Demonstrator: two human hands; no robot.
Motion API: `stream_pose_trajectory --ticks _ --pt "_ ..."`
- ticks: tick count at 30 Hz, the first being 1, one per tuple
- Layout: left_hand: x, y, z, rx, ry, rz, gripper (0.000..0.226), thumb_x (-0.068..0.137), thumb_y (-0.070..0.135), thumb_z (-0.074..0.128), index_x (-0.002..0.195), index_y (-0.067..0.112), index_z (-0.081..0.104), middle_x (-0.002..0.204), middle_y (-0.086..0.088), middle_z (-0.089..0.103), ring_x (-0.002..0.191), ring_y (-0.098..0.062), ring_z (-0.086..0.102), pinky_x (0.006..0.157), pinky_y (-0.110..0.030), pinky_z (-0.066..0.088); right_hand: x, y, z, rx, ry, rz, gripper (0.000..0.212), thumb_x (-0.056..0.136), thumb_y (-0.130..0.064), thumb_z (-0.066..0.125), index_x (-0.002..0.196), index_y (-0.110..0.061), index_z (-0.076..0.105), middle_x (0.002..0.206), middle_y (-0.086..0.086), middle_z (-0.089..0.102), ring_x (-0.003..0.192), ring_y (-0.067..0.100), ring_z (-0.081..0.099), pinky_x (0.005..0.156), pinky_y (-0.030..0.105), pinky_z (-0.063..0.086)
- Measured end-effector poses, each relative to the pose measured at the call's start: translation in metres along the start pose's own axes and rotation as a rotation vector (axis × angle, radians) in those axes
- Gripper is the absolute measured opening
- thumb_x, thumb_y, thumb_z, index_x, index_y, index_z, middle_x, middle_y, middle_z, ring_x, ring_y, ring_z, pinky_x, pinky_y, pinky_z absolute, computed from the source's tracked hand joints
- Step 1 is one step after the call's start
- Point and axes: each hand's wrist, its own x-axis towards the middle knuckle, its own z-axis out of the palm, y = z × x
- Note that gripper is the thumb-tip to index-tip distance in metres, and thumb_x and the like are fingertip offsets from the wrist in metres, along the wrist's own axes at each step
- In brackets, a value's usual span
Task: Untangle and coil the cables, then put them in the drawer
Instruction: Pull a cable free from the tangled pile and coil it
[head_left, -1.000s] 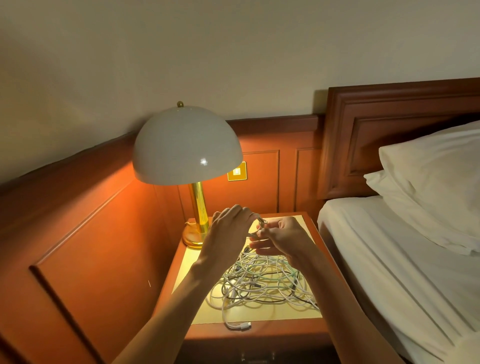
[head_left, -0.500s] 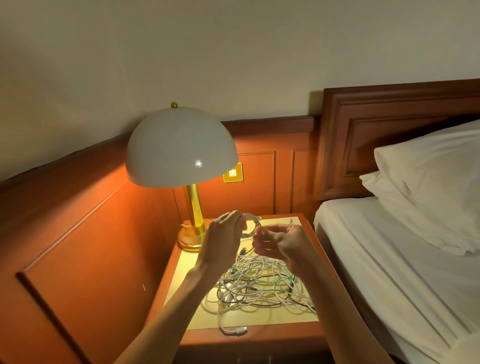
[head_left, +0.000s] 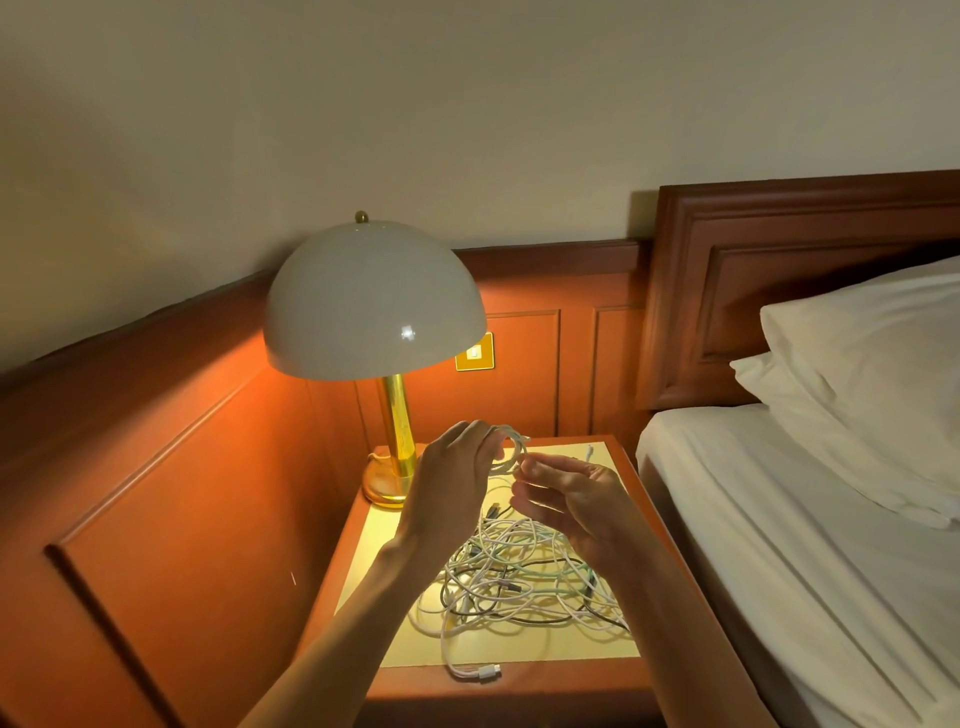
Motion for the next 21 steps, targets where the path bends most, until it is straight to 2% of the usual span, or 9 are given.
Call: stream_pose_trajectory --ticks 4,7,9,11,13,14,17,21 --pt "0.0 0.001 0.001 -0.09 0.015 -0.04 0.029 0.099 0.031 0.044 0.089 0.016 0.067 0.075 0.018 0.055 0.064 0.006 0.055 0.056 -0.003 0.038 -0.003 0.006 0.009 -0.053 0.092 -0.12 0.014 0.085 -0.003 0.074 0.098 0.0 0.072 0.083 0.014 0.076 0.074 0.027 0.076 0.06 0.033 0.06" --pt "0.002 0.0 0.003 -0.091 0.004 -0.055 0.022 0.1 0.026 0.05 0.09 0.017 0.068 0.077 0.017 0.058 0.068 0.005 0.056 0.057 -0.006 0.04 -0.007 0.011 0.016 -0.182 0.183 -0.32 0.02 0.082 -0.005 0.078 0.098 -0.01 0.067 0.077 0.005 0.076 0.067 0.024 0.075 0.053 0.03 0.058" --pt "0.002 -0.002 0.003 -0.089 -0.017 -0.037 0.02 0.1 0.023 0.052 0.091 0.017 0.068 0.076 0.016 0.057 0.068 0.003 0.056 0.057 -0.006 0.037 -0.006 0.014 0.018 -0.314 0.237 -0.448 0.018 0.082 -0.008 0.08 0.094 -0.015 0.068 0.081 0.001 0.076 0.062 0.02 0.074 0.05 0.033 0.059" --pt "0.0 -0.003 0.003 -0.111 -0.029 -0.022 0.018 0.1 0.024 0.053 0.094 0.018 0.069 0.075 0.019 0.055 0.068 0.003 0.057 0.056 -0.005 0.037 -0.005 0.017 0.019 -0.486 0.26 -0.493 0.013 0.083 -0.016 0.079 0.088 -0.024 0.07 0.083 -0.006 0.075 0.06 0.013 0.074 0.055 0.041 0.062" --pt "-0.002 -0.002 0.003 -0.122 -0.025 -0.011 0.019 0.1 0.028 0.052 0.096 0.02 0.069 0.076 0.021 0.055 0.069 0.003 0.058 0.056 -0.005 0.039 -0.007 0.017 0.021 -0.489 0.227 -0.433 0.008 0.085 -0.02 0.077 0.088 -0.026 0.072 0.086 -0.004 0.075 0.065 0.011 0.074 0.057 0.042 0.062" --pt "-0.003 -0.001 0.003 -0.125 -0.021 -0.002 0.019 0.1 0.028 0.052 0.096 0.02 0.069 0.076 0.023 0.054 0.069 0.003 0.059 0.056 -0.005 0.039 -0.009 0.015 0.022 -0.383 0.177 -0.365 0.003 0.087 -0.019 0.076 0.089 -0.02 0.075 0.089 0.002 0.076 0.072 0.013 0.075 0.058 0.04 0.062" --pt "-0.005 -0.001 0.002 -0.131 -0.035 0.032 0.019 0.1 0.026 0.051 0.096 0.019 0.069 0.076 0.024 0.053 0.071 0.003 0.058 0.057 -0.005 0.039 -0.014 0.008 0.02 -0.003 -0.005 -0.12 0.013 0.091 -0.019 0.07 0.092 -0.009 0.078 0.098 0.012 0.076 0.092 0.027 0.074 0.068 0.041 0.062" --pt "-0.004 -0.001 0.0 -0.091 -0.051 0.093 0.021 0.1 0.026 0.05 0.101 0.017 0.069 0.083 0.018 0.058 0.07 0.013 0.055 0.06 -0.002 0.041 -0.015 0.004 0.019 0.201 -0.024 0.07 0.006 0.082 -0.012 0.079 0.088 -0.01 0.078 0.107 0.015 0.07 0.107 0.037 0.065 0.08 0.046 0.06"
